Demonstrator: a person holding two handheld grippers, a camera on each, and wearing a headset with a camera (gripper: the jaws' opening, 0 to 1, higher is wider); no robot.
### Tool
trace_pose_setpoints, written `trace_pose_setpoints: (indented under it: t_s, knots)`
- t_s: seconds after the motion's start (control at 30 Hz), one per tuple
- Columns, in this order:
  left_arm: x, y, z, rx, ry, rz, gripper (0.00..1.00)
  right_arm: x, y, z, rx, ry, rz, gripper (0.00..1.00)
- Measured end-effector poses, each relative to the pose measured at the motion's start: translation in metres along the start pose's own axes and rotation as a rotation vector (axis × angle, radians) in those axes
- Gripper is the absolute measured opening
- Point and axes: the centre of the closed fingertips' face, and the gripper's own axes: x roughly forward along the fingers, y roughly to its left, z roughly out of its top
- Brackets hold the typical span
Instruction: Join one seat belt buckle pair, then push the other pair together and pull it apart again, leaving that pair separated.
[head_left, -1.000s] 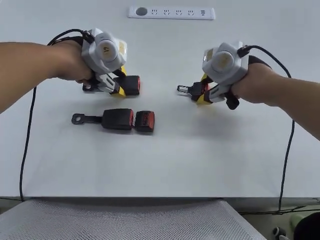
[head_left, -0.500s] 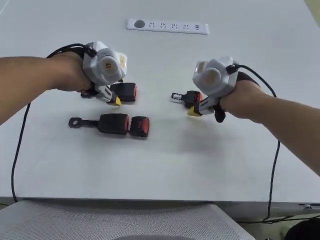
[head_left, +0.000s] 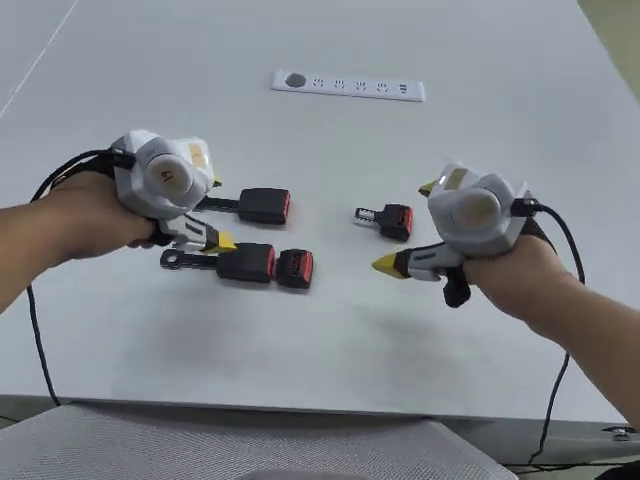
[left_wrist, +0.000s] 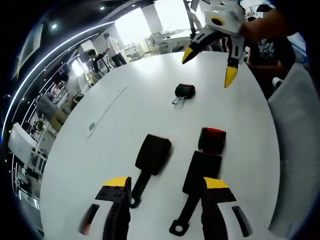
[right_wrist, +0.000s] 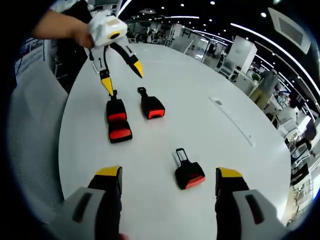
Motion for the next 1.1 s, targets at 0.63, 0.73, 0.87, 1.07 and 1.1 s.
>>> trace_pose_setpoints:
  t_s: [0.63,0.73,0.87,1.07,1.1]
  knots:
    - [-0.078,-0.021,-0.053,-0.226,-0.032,0.125,0.84,-0.035,0.041,-0.025,0.093,-0.038,0.013,1.00]
    - [-0.084,-0.019,-0.055,-0.236,-0.042,0.146,0.85,-0.038,0.043,-0.025,0.107,-0.051,0.006,1.00]
    - [-0.081,-0.026,-0.059,-0.270,-0.049,0.139,0.92,-0.037,0.046,-0.026,0.125,-0.053,-0.009,1.00]
    - [-0.085,-0.028,-0.066,-0.251,-0.023,0.176,1.00,-0.041,0.041,-0.017,0.144,-0.087,-0.037,1.00]
    - [-0.087,-0.029,-0.065,-0.257,-0.028,0.176,1.00,-0.042,0.040,-0.015,0.154,-0.092,-0.037,1.00]
